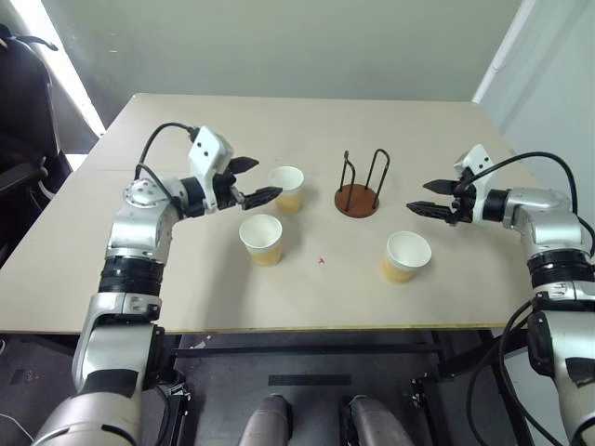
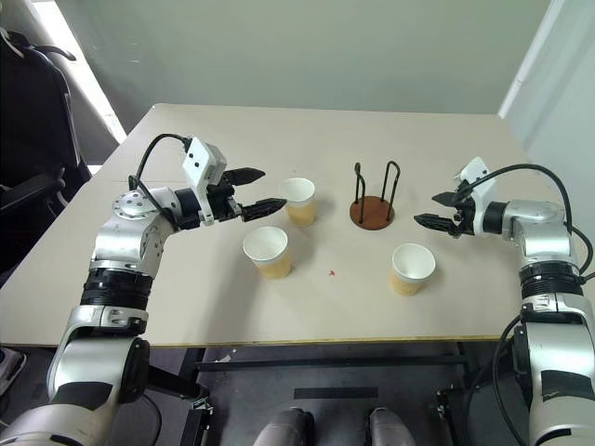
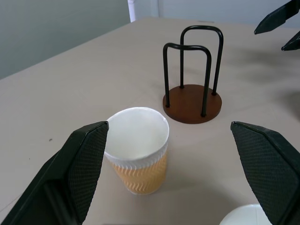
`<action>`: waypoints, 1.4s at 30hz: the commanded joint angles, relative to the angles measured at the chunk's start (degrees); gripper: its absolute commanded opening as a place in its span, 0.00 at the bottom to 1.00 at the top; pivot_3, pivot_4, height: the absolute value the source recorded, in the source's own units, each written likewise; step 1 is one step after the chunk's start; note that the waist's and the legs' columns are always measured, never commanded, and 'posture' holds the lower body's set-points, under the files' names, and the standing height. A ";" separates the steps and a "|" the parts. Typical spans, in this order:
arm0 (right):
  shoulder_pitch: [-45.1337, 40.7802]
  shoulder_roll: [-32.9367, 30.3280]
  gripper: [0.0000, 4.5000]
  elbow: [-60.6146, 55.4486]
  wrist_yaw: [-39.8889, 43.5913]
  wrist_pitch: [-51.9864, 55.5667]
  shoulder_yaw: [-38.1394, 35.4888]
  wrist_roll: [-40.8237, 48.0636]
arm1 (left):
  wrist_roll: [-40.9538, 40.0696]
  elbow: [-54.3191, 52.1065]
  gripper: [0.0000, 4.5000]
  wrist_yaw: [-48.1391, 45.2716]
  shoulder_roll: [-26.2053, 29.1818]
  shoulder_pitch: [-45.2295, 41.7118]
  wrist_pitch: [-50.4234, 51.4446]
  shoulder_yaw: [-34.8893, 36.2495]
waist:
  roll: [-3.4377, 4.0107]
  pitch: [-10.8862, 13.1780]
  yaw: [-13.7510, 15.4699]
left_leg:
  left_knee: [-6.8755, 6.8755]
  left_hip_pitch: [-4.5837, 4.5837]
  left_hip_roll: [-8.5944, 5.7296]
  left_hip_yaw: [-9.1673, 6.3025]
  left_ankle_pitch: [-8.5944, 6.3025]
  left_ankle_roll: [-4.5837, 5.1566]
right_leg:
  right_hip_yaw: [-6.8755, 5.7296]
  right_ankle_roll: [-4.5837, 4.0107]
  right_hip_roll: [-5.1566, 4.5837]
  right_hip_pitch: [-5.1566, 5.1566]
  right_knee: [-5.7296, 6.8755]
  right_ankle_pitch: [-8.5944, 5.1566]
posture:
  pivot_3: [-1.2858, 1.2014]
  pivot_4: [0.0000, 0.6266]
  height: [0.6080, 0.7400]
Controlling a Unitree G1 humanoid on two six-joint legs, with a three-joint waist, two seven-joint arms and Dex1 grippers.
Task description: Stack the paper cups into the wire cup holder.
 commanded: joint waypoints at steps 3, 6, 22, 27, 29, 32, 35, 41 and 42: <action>-0.18 -0.41 0.82 -2.38 0.51 0.06 -0.79 1.44 | -1.08 -2.50 1.00 0.13 0.84 -0.03 0.41 1.49 | 0.00 0.00 -0.02 | 0.00 0.00 0.01 0.00 0.00 0.00 | 0.00 0.00 0.00 0.00 0.00 0.00 | 0.52 0.24 1.00; -0.28 -0.07 0.82 -2.39 0.27 0.19 -0.71 1.41 | -1.06 -2.57 1.00 0.28 0.84 0.05 0.47 1.54 | 0.00 0.00 -0.01 | 0.00 0.00 0.01 0.00 0.00 0.00 | 0.00 0.00 0.00 0.00 0.00 0.00 | 0.52 0.24 1.00; -3.58 3.64 0.82 3.20 -5.12 -3.86 0.06 -0.43 | -0.82 -2.68 1.00 1.12 0.80 -0.15 0.76 1.91 | 0.00 0.00 -0.14 | 0.02 0.00 0.01 0.00 0.00 -0.01 | 0.00 0.01 0.01 -0.02 0.03 0.00 | 0.52 0.24 1.00; -4.72 4.21 0.82 5.38 -4.66 -5.34 0.92 -1.35 | -0.87 -2.99 1.00 1.41 0.89 -0.17 0.95 2.04 | 0.00 0.00 -0.11 | 0.02 0.00 0.02 0.00 0.00 -0.01 | 0.00 0.00 0.01 -0.02 0.03 0.00 | 0.52 0.24 1.00; -5.40 4.50 0.82 6.31 -4.53 -5.75 1.12 -1.54 | -0.98 -3.24 1.00 1.49 1.06 -0.06 1.10 2.14 | 0.00 0.00 -0.10 | 0.02 -0.01 0.02 0.00 0.00 -0.01 | 0.00 0.00 0.01 -0.02 0.03 0.00 | 0.52 0.24 1.00; -7.07 5.71 0.82 8.30 -5.22 -6.56 1.50 -1.99 | -1.05 -3.56 1.00 1.58 1.33 0.24 1.27 2.32 | 0.00 0.00 -0.18 | 0.01 -0.01 0.02 0.00 0.00 -0.01 | -0.01 0.00 0.01 -0.04 0.03 0.00 | 0.52 0.24 1.00; -8.68 7.13 0.82 10.35 -6.33 -7.59 1.59 -2.31 | -1.10 -3.85 1.00 1.68 1.38 0.44 1.40 2.31 | 0.00 0.00 -0.27 | 0.00 -0.01 0.03 0.00 0.00 -0.01 | 0.00 0.00 0.02 -0.07 0.05 0.00 | 0.52 0.24 1.00; -11.26 10.09 0.82 14.23 -7.99 -9.98 2.14 -3.48 | -1.21 -4.92 1.00 2.02 1.06 0.97 1.89 2.32 | 0.00 0.00 -0.22 | 0.00 -0.03 0.03 0.00 0.00 -0.02 | -0.01 0.00 0.01 -0.09 0.06 0.00 | 0.52 0.24 1.00; -11.62 10.47 0.82 14.79 -8.27 -10.34 2.24 -3.66 | -1.26 -5.11 1.00 2.06 1.04 1.06 2.01 2.36 | 0.00 0.00 -0.21 | 0.00 -0.03 0.03 0.00 0.00 -0.02 | -0.01 -0.01 0.01 -0.09 0.06 0.00 | 0.52 0.24 1.00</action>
